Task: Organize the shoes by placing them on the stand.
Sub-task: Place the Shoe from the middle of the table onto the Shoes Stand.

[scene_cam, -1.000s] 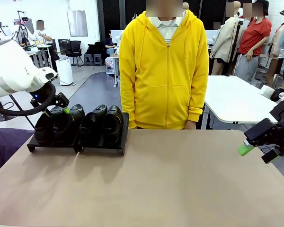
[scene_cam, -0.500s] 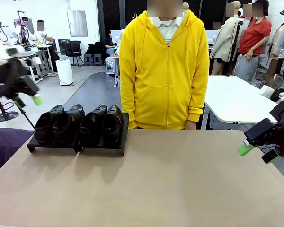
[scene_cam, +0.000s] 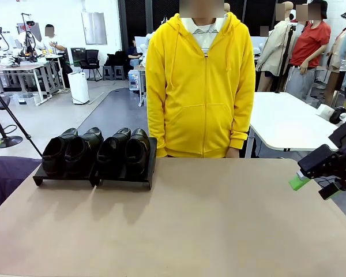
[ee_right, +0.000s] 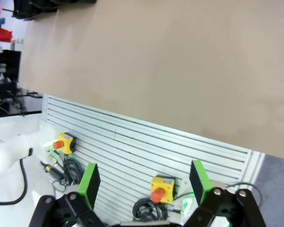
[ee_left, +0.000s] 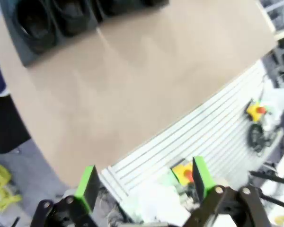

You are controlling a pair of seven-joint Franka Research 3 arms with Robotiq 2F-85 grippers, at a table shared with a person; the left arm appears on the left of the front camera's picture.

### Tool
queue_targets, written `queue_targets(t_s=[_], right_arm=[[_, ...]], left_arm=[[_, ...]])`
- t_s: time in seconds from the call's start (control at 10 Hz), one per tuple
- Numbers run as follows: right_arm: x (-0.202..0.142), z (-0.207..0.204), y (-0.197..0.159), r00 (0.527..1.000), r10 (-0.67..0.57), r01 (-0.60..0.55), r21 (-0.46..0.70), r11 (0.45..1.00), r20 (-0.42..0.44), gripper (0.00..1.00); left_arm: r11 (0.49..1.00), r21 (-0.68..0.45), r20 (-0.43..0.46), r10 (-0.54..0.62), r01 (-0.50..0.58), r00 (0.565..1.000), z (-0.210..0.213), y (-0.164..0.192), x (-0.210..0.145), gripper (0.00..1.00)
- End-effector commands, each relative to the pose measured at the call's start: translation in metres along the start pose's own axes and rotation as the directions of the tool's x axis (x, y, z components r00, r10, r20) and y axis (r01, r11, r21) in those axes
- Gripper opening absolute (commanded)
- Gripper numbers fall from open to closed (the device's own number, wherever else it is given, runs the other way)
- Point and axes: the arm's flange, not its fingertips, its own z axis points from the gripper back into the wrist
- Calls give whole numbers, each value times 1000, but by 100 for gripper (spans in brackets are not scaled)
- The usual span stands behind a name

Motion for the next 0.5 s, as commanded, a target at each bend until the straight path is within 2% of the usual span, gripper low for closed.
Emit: queue_targets(t_s=[0.0,0.1,0.2,0.3,0.4], right_arm=[[1,1,2,1000,-13,13,24,1000,0,100],[1,1,2,1000,-13,13,24,1000,0,100],[1,1,2,1000,-13,13,24,1000,0,100],[1,1,2,1000,-13,13,24,1000,0,100],[1,1,2,1000,-13,13,24,1000,0,100]], left_arm=[[999,17,-7,33,-33,999,0,0,-22,100],[1000,-3,-54,1,-1,999,-3,14,-11,100],[999,0,-164,41,-42,986,-15,38,17,100],[1000,9,-14,3,-3,1000,-3,-5,-26,100],[1000,9,-14,3,-3,1000,-3,-5,-26,100]])
